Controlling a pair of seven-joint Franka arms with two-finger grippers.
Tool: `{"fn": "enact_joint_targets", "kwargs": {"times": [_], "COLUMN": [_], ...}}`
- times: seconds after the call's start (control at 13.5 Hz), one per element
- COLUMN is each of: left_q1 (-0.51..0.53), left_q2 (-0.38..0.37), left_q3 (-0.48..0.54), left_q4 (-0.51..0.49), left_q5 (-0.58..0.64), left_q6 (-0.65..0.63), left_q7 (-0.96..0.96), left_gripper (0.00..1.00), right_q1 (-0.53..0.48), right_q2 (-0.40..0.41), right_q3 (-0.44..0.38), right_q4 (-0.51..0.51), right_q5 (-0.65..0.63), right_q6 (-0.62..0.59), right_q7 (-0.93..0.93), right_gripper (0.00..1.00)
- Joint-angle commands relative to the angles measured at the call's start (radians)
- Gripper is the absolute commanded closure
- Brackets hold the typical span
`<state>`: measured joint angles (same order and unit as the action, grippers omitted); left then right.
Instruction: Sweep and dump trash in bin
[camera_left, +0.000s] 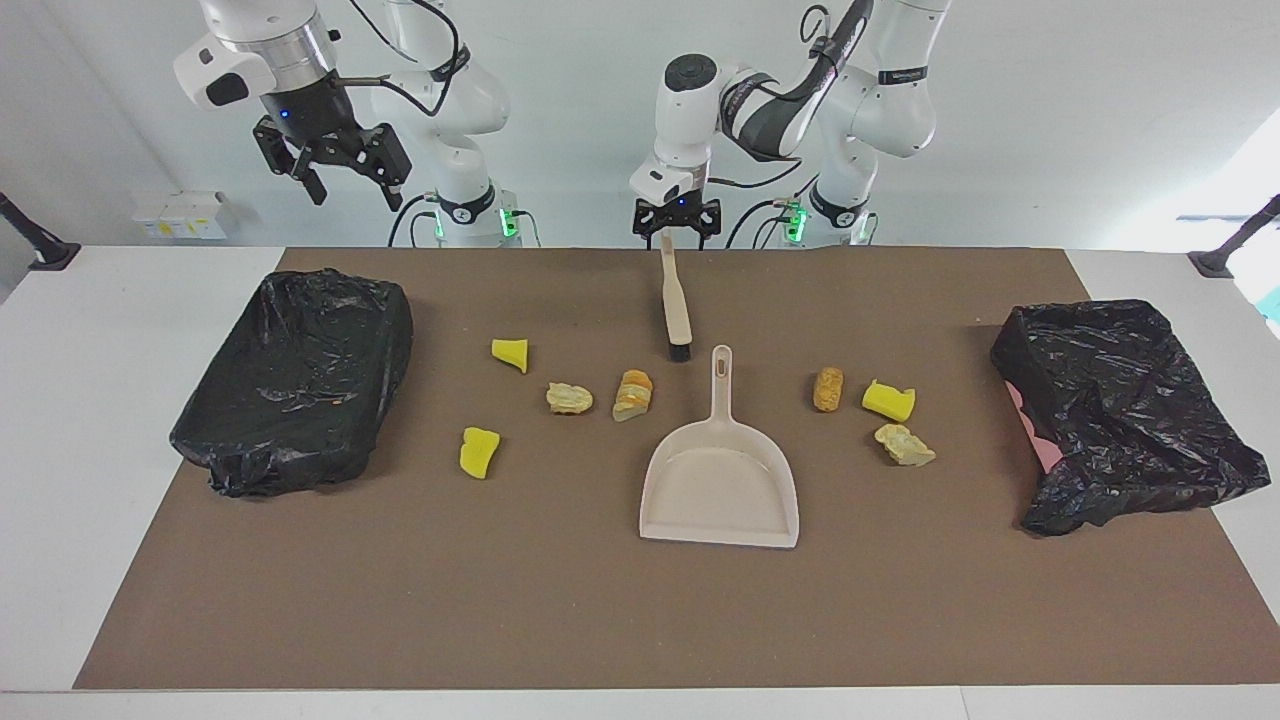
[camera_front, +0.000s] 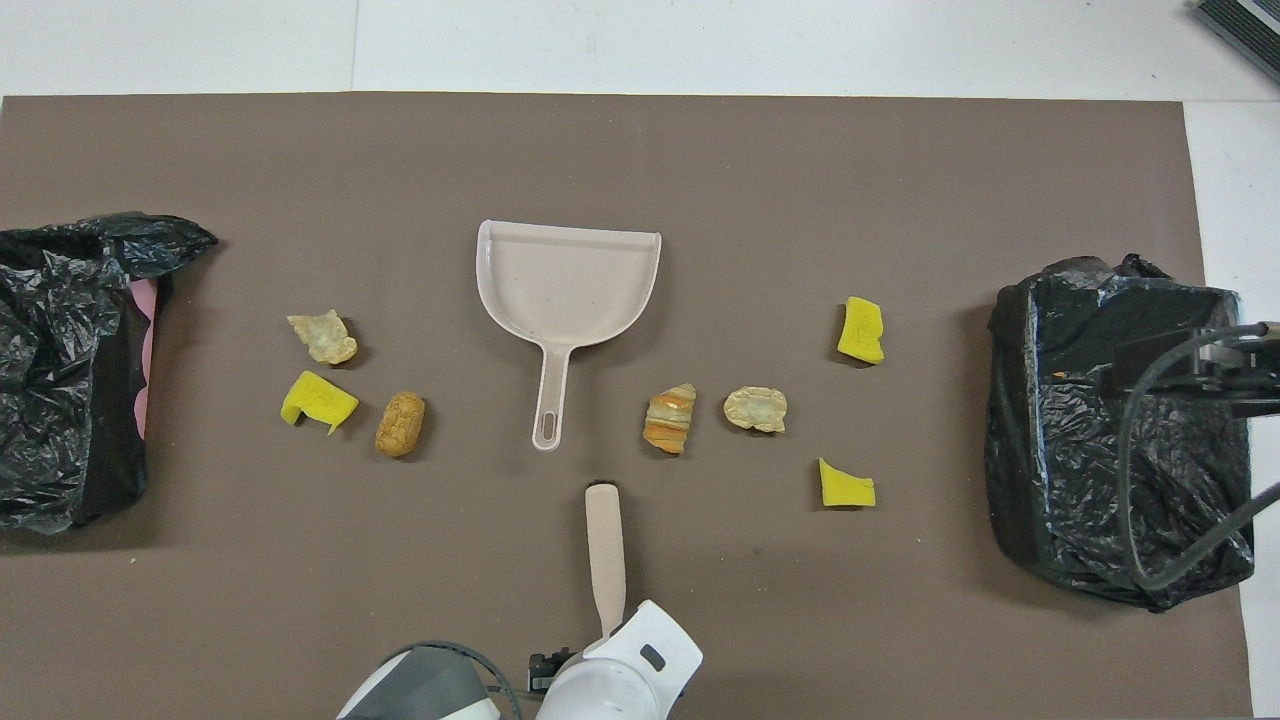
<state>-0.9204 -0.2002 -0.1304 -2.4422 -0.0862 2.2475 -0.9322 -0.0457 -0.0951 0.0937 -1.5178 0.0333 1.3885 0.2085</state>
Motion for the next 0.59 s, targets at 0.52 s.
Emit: {"fn": "enact_joint_targets", "kwargs": {"times": [0.52], "left_q1": [-0.051], "left_q2": [0.1], "left_q3": [0.023], "left_q4": [-0.055], "left_q5": [-0.004], "left_q6": [0.165], "left_q7": [-0.062], "left_gripper": [0.04], "right_q1": [0.142], "right_q2": [0.072], "right_q3": [0.044], "right_q4": [-0.025], "right_q5": [-0.013], "right_q6": [0.153], "right_q7": [0.132], "right_gripper": [0.0]}}
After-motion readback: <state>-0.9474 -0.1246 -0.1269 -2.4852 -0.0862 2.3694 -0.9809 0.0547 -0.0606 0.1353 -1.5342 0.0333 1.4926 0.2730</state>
